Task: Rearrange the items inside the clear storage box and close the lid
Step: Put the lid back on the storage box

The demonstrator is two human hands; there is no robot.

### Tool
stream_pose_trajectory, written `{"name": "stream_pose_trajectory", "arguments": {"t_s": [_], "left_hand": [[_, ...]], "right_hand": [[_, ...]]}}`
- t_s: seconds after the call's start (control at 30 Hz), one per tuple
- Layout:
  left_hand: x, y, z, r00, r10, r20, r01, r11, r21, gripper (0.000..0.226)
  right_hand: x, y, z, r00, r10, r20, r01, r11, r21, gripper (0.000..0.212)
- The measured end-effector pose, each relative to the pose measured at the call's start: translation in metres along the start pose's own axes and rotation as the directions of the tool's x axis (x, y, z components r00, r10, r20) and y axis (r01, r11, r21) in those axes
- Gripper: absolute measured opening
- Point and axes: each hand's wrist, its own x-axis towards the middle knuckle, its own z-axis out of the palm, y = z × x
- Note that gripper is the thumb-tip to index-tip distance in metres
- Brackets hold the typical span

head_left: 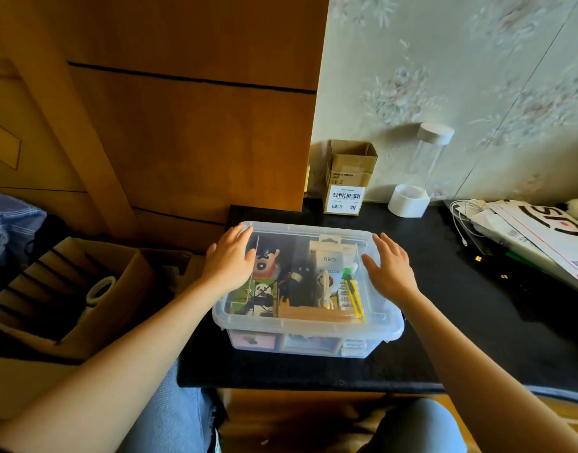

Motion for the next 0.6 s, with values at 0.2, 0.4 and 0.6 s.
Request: {"name": "stream_pose_trajectory", "arguments": {"t_s": [0.2,0.4,0.6], "left_hand": [[0.024,-0.007,0.009,0.992,-0.001,0.124,-0.015,0.992,0.129,0.059],[0.025,-0.015,0.027,1.000,0.003,-0.018,-0.004,0.998,-0.056,0.056],[0.022,-0.012,0.023,1.000,0.008,-0.027,-0.010,0.998,-0.064,0.056]], "right_hand": [[0.025,0.006,0.019,0.994,-0.032,0.100,0.049,0.984,-0.170,0.067],[0.027,0.013,0.032,0.998,-0.056,0.014,0.057,0.984,-0.169,0.074],[0.025,0.011,0.028,0.999,-0.050,0.009,0.051,0.994,-0.101,0.066]]}}
